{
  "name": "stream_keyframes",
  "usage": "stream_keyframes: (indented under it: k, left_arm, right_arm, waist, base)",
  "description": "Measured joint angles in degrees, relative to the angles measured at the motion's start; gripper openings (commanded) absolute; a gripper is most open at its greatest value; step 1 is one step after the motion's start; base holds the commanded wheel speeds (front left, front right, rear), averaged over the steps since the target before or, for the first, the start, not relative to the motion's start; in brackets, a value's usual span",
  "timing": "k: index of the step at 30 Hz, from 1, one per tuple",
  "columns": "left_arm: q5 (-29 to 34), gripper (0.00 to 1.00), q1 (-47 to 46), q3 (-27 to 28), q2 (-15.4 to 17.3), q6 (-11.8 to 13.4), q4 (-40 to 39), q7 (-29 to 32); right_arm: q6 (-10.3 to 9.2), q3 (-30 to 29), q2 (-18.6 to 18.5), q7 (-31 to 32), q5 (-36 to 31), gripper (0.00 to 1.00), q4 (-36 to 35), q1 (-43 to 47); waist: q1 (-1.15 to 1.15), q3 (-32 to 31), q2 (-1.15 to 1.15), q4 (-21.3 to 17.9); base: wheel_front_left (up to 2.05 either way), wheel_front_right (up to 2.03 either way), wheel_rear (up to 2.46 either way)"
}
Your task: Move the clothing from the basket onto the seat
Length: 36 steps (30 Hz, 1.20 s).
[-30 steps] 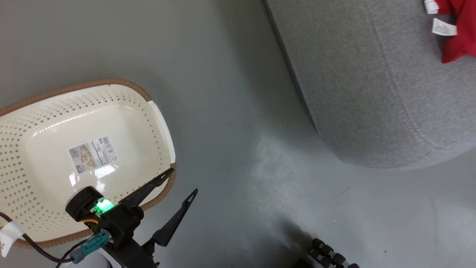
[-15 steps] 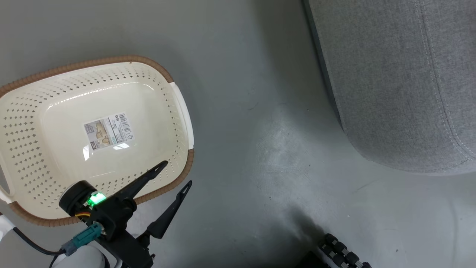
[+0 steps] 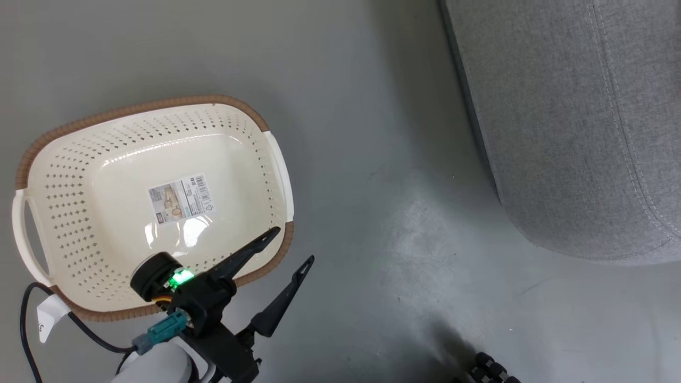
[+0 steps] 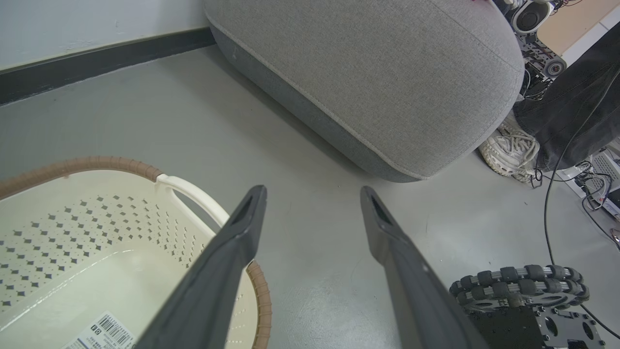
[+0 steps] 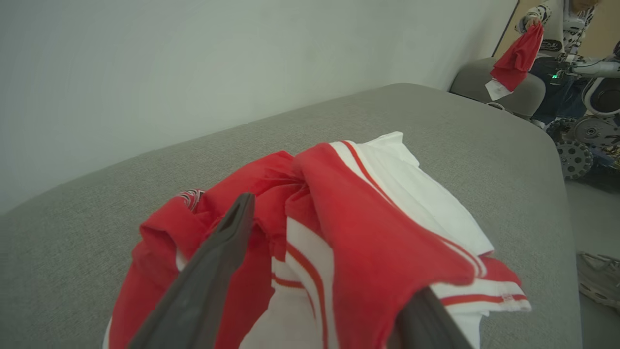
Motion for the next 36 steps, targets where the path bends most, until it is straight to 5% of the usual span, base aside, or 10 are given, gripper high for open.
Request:
stream_keyframes:
  k: [15,31,36]
  left_arm:
    - [-3.50,1.00,-0.71,-0.44,-6.58,0.00,6.76,0.01]
    - [-6.94,1.00,3.23,4.23,-12.61,0.00,15.24,0.01]
    - [-7.06,1.00,4.06,6.53,-14.56,0.90,17.93,0.01]
  right_arm:
    - [4.05,4.01,2.96,-8.78,-2.16,1.00,3.69,11.63]
    - [7.61,12.54,11.74,-11.34,-6.46,1.00,-3.16,24.02]
    - [8.71,14.22,12.04,-11.63,-6.65,1.00,-5.44,24.64]
  waist:
    - [-0.01,-10.11,-0.01,2.42]
    - [-0.02,-23.10,-0.01,5.67]
    - [-0.02,-26.62,-0.01,7.22]
  base:
    - [0.00,0.00,0.00]
    - [0.00,0.00,0.00]
    - [0.00,0.00,0.00]
